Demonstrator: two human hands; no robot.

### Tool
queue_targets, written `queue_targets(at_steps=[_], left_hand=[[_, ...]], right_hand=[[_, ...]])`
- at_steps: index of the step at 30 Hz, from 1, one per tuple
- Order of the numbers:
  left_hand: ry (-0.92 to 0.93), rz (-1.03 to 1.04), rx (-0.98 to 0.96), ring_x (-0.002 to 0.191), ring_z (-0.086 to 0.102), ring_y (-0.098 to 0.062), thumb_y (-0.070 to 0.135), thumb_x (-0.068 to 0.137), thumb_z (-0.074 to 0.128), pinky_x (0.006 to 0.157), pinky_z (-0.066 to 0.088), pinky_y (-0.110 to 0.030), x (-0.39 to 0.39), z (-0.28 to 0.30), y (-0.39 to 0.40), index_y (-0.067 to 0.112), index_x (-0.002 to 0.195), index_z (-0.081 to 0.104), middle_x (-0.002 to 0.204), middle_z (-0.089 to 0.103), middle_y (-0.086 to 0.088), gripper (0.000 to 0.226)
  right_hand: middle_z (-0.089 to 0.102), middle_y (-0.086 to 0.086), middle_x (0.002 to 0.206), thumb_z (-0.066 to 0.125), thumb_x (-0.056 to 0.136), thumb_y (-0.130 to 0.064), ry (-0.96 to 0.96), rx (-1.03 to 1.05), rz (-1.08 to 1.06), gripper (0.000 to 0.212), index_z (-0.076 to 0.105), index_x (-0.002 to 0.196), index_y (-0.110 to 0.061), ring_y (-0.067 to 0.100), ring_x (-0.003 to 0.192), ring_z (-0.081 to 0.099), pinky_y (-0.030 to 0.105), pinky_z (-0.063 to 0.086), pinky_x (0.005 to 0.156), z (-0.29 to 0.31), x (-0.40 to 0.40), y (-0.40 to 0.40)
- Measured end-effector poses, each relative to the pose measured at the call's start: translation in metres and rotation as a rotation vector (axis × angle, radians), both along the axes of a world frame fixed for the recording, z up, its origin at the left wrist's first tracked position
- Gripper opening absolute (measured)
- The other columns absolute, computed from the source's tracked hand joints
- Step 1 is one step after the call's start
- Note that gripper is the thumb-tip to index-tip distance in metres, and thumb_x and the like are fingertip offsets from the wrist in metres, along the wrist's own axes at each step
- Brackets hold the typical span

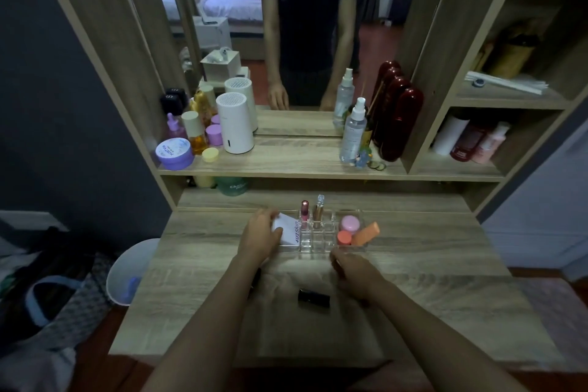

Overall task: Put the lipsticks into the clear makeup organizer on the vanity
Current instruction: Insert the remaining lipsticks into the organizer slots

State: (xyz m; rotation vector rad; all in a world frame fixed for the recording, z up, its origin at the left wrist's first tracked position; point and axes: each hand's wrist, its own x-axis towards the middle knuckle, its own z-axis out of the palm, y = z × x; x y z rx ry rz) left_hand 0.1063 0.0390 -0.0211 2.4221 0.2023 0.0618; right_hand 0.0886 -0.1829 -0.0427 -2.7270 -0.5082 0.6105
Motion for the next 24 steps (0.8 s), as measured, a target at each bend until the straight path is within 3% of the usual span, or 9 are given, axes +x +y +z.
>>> queue_targets(at_steps=[3,6,11,13,16,19,24], left_hand=[[0.01,0.001,0.004,0.107,0.058,-0.03,0.007,0.082,0.06,0.093,0.048,-0.039,0.0,0.0,0.001,0.007,0.116,0.06,0.119,0.06,-0.014,0.035],[0.011,-0.002,0.011,0.101,0.058,-0.029,0.008,0.081,0.059,0.087,0.047,-0.035,0.001,-0.001,-0.001,0.007,0.114,0.061,0.114,0.062,-0.014,0.032],[0.03,-0.006,-0.027,0.091,0.063,-0.028,0.008,0.082,0.053,0.073,0.045,-0.029,0.001,-0.001,0.0,0.009,0.095,0.066,0.096,0.069,-0.013,0.018],[0.065,-0.011,-0.032,0.078,0.061,-0.026,0.012,0.083,0.053,0.066,0.041,-0.027,-0.004,-0.003,0.006,0.016,0.078,0.061,0.081,0.067,-0.008,0.011],[0.113,0.007,-0.033,0.067,0.055,-0.023,0.015,0.081,0.053,0.061,0.04,-0.029,-0.017,-0.01,0.022,0.026,0.059,0.048,0.067,0.061,-0.004,0.025],[0.172,0.012,-0.018,0.067,0.057,-0.023,0.016,0.081,0.055,0.063,0.045,-0.032,-0.033,-0.019,0.04,0.022,0.061,0.056,0.069,0.065,-0.009,0.021],[0.279,-0.05,-0.042,0.072,0.058,-0.014,0.018,0.077,0.067,0.062,0.042,-0.021,-0.053,-0.032,0.055,0.027,0.066,0.056,0.073,0.062,0.002,0.018]], right_hand=[[0.06,0.018,0.116,0.053,0.084,-0.007,-0.011,0.056,0.004,0.02,0.044,0.099,-0.017,0.027,0.095,0.057,0.029,0.039,0.072,0.01,0.006,0.0],[0.06,0.02,0.119,0.052,0.089,-0.006,-0.03,0.106,-0.063,0.036,0.043,0.124,-0.008,0.034,0.105,0.06,0.042,0.052,0.084,0.028,0.02,0.006],[0.067,0.011,0.111,0.055,0.089,-0.016,-0.169,0.09,-0.146,0.015,0.058,0.104,-0.017,0.03,0.104,0.061,0.033,0.046,0.079,0.061,0.057,0.013],[0.067,0.008,0.116,0.054,0.091,-0.018,-0.207,-0.012,-0.172,0.024,0.063,0.112,-0.022,0.028,0.108,0.061,0.036,0.049,0.084,0.069,0.069,0.014],[0.061,0.011,0.123,0.057,0.088,-0.016,-0.179,-0.158,-0.143,0.03,0.066,0.116,-0.021,0.03,0.114,0.057,0.038,0.049,0.089,0.075,0.082,0.017],[0.057,0.015,0.122,0.062,0.079,-0.006,-0.141,-0.224,-0.105,0.034,0.064,0.113,-0.01,0.033,0.115,0.056,0.04,0.049,0.092,0.074,0.091,0.021],[0.067,0.017,0.113,0.067,0.077,0.0,-0.194,-0.2,-0.164,0.032,0.066,0.108,-0.006,0.034,0.106,0.064,0.041,0.055,0.086,0.067,0.1,0.025]])
